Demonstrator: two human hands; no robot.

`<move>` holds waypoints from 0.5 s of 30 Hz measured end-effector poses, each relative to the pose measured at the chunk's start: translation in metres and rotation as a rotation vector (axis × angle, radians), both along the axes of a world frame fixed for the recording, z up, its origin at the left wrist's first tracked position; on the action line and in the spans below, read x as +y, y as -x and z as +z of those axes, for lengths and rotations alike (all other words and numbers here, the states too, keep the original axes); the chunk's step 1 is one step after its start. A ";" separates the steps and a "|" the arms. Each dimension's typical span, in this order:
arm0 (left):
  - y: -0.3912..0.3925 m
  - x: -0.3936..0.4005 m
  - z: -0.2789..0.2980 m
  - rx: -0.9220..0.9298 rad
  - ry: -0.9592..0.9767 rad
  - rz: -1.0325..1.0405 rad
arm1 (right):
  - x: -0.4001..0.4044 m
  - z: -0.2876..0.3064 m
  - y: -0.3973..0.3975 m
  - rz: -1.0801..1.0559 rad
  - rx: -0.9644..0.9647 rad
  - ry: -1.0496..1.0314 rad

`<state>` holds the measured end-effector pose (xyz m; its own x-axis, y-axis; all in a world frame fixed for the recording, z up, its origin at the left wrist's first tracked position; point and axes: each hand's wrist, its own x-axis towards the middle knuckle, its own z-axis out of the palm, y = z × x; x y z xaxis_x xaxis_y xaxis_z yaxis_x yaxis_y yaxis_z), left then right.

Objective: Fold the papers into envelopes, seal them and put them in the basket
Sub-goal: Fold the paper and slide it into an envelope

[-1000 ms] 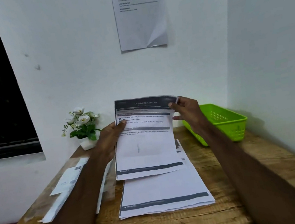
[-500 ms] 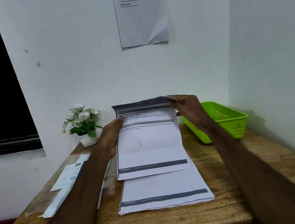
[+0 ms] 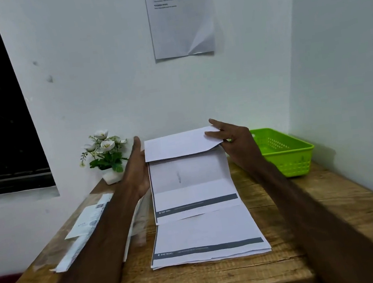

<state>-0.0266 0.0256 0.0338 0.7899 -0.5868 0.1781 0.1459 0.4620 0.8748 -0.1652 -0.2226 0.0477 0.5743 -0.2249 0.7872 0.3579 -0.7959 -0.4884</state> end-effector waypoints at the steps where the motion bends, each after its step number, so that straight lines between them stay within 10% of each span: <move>1: 0.000 -0.001 -0.001 -0.026 -0.010 0.013 | 0.000 -0.001 0.000 -0.012 0.001 0.010; 15: -0.004 -0.006 -0.011 -0.256 -0.063 0.209 | 0.019 0.035 0.009 -0.174 -0.099 -0.161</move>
